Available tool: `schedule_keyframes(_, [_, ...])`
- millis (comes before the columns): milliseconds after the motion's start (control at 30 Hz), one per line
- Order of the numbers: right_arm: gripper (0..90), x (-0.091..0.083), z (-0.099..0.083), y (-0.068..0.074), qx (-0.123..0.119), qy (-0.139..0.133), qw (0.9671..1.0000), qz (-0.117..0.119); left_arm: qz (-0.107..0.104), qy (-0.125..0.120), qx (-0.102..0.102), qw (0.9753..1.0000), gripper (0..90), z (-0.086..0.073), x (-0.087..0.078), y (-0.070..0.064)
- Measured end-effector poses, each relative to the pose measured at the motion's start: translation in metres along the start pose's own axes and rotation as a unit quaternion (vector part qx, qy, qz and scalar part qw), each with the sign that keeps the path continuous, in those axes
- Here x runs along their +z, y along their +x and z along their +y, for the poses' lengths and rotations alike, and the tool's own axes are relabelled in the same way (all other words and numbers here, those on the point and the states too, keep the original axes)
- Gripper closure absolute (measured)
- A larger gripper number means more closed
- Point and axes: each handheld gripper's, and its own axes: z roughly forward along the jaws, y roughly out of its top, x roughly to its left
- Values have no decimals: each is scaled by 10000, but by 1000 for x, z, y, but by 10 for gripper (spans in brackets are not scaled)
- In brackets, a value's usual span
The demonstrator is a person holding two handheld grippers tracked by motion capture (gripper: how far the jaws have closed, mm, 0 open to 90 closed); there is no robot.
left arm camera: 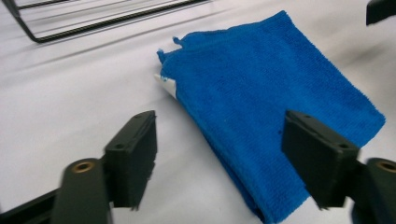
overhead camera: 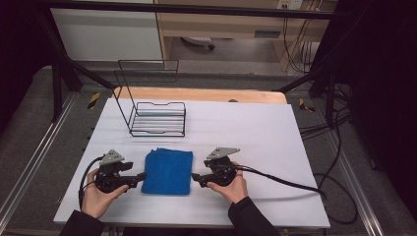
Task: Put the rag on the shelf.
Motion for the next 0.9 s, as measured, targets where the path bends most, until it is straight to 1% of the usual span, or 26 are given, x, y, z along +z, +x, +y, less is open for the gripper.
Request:
schedule_keyframes(33, [265, 0, 0, 0, 0, 0, 10000, 0, -42, 11, -19, 10000, 256, 3, 0, 1])
schedule_keyframes(133, [189, -6, 0, -9, -9, -133, 9999, -18, -30, -32, 36, 10000, 209, 9, 2, 3])
schedule_keyframes(167, [147, -10, -1, -15, 0, -189, 9998, 0, -48, -25, 57, 10000, 168, 12, 3, 4])
schedule_keyframes(233, [129, -11, -2, -16, 3, -217, 9998, -7, -31, -13, 87, 10000, 154, 17, 4, 5])
schedule_keyframes(333, [91, -16, -5, -23, 85, -252, 9996, -42, -17, -48, 104, 9999, 119, 25, 7, 7])
schedule_keyframes(433, [78, -20, -9, -28, 109, -301, 9995, -72, -7, -67, 101, 9999, 94, 32, 10, 11])
schedule_keyframes(500, [69, -23, -13, -31, 137, -315, 9994, -97, 43, -81, 83, 9999, 91, 37, 13, 12])
schedule_keyframes(533, [68, -24, -15, -32, 192, -315, 9993, -101, 41, -89, 69, 9999, 90, 39, 15, 13])
schedule_keyframes(567, [66, -25, -18, -34, 190, -326, 9992, -121, 52, -113, 56, 9999, 91, 41, 17, 14])
schedule_keyframes(600, [64, -26, -20, -34, 225, -313, 9992, -139, 71, -128, 55, 9999, 91, 43, 19, 15])
schedule_keyframes(633, [59, -27, -21, -36, 207, -298, 9992, -164, 114, -134, 85, 9998, 91, 45, 22, 16])
schedule_keyframes(733, [60, -29, -24, -38, 254, -268, 9991, -208, 231, -26, 92, 9997, 102, 48, 33, 20])
schedule_keyframes(767, [60, -30, -25, -38, 276, -277, 9990, -212, 233, 5, 68, 9997, 117, 49, 36, 21])
schedule_keyframes(833, [57, -29, -25, -38, 256, -238, 9991, -239, 258, 73, -39, 9996, 152, 49, 44, 25])
schedule_keyframes(867, [57, -29, -26, -38, 232, -220, 9992, -234, 269, 85, -60, 9996, 164, 49, 47, 26])
schedule_keyframes(900, [56, -28, -26, -38, 230, -216, 9992, -232, 328, 129, -63, 9994, 176, 49, 50, 28])
